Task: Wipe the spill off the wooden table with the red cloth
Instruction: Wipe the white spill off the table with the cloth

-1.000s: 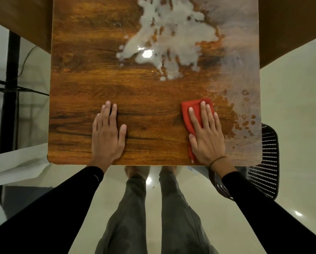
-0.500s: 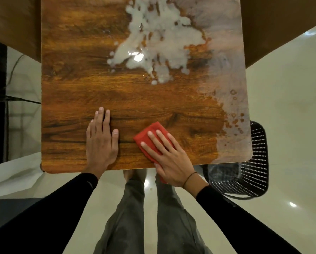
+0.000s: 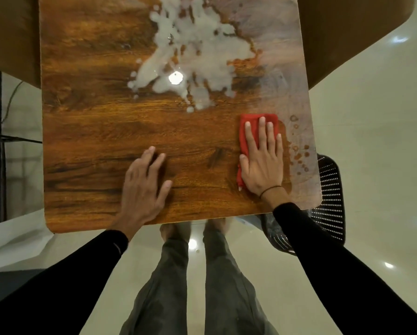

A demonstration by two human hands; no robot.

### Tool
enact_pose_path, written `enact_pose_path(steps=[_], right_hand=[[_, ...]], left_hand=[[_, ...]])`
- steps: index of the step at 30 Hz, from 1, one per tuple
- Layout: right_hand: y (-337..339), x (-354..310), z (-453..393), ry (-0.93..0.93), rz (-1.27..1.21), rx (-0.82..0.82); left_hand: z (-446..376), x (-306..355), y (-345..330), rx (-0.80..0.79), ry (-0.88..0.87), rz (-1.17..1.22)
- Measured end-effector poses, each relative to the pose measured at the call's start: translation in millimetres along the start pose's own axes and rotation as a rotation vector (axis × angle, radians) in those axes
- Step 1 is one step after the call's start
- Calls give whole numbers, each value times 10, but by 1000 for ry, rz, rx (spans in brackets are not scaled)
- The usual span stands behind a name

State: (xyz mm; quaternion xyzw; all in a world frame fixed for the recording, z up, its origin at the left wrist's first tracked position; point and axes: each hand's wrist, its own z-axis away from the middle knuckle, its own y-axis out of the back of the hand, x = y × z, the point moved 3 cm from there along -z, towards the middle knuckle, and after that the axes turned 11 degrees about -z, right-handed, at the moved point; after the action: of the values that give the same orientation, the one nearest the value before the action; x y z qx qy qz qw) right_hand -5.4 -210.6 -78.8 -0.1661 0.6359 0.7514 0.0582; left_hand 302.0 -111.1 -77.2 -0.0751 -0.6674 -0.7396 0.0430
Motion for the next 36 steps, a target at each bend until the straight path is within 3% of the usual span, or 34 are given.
enact_pose_path(steps=[5, 9, 16, 22, 26, 32, 36], right_hand=[[-136, -256, 221, 235, -2, -41], [-166, 47, 819, 317, 13, -105], [258, 991, 807, 27, -41, -5], [338, 918, 57, -173, -47, 44], [295, 696, -8, -36, 19, 2], [218, 823, 642, 247, 34, -134], [305, 1163, 874, 221, 22, -142]], left_hand=[[-398, 871, -99, -20, -62, 86], [-487, 949, -215, -28, -101, 2], [-483, 962, -270, -10, -103, -38], [-473, 945, -310, -6, -100, -68], [-469, 927, -313, -3, -104, -87], [-483, 935, -330, -14, -84, -78], [-495, 948, -343, -19, -87, -83]])
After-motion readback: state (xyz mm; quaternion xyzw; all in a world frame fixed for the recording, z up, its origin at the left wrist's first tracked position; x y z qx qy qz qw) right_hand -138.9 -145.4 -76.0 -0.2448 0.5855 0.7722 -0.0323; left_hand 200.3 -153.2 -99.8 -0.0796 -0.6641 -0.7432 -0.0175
